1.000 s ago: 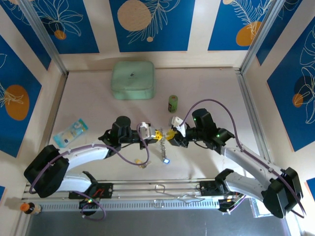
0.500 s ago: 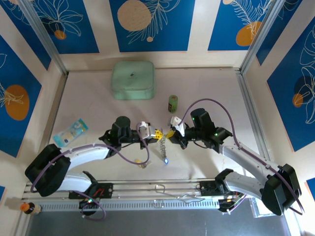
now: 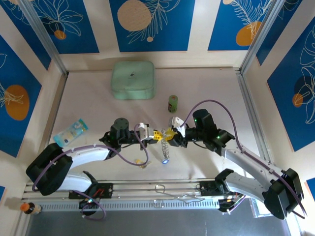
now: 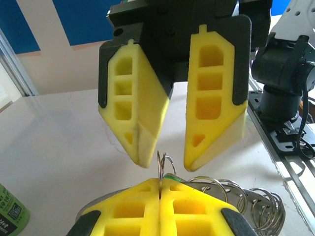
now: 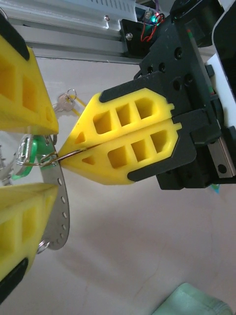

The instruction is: Put the keys on the keyring

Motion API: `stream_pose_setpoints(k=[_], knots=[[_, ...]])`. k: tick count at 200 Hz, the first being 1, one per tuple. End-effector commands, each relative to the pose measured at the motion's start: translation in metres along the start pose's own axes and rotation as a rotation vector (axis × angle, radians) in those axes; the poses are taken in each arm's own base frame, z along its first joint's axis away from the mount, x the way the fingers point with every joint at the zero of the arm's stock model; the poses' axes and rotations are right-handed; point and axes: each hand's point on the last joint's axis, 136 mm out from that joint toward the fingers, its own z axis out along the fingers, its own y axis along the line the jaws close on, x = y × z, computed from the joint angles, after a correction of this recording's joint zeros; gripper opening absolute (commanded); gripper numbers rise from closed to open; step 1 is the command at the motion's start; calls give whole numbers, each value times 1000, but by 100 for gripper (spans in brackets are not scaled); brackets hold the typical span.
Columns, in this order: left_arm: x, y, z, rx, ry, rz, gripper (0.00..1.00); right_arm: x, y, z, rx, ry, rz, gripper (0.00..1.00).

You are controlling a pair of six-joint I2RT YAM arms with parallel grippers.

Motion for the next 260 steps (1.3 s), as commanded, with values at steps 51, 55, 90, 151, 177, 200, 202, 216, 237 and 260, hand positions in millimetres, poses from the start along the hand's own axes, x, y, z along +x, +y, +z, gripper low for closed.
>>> stream_pose_setpoints(k=[51, 55, 90, 151, 177, 200, 202, 216, 237, 260], knots=[[-22, 1, 1, 15, -79, 25, 0, -4, 2, 7, -19, -5, -33, 0], [-21, 2, 2, 11, -71, 24, 0, -5, 3, 6, -20, -3, -36, 0], [-5, 9, 3, -7, 66, 49, 35, 1, 4, -1, -15, 119, -94, 0], [-6, 5, 1, 15, 100, 72, 25, -2, 5, 4, -42, 269, -179, 0], [-9, 3, 1, 27, 82, 67, 12, -5, 7, 11, -55, 302, -205, 0], [-11, 2, 1, 29, 67, 59, 0, -7, 7, 12, -48, 299, -192, 0], [-12, 3, 1, 28, 64, 58, 0, -7, 7, 12, -46, 293, -191, 1], [-14, 3, 1, 27, 49, 54, 0, -10, 3, 7, -22, 228, -171, 18], [-18, 3, 1, 20, 11, 39, 0, -14, 1, -4, -4, 87, -115, 31], [-21, 1, 2, 27, -23, 27, 0, -16, 0, -9, 19, -13, -86, 32]])
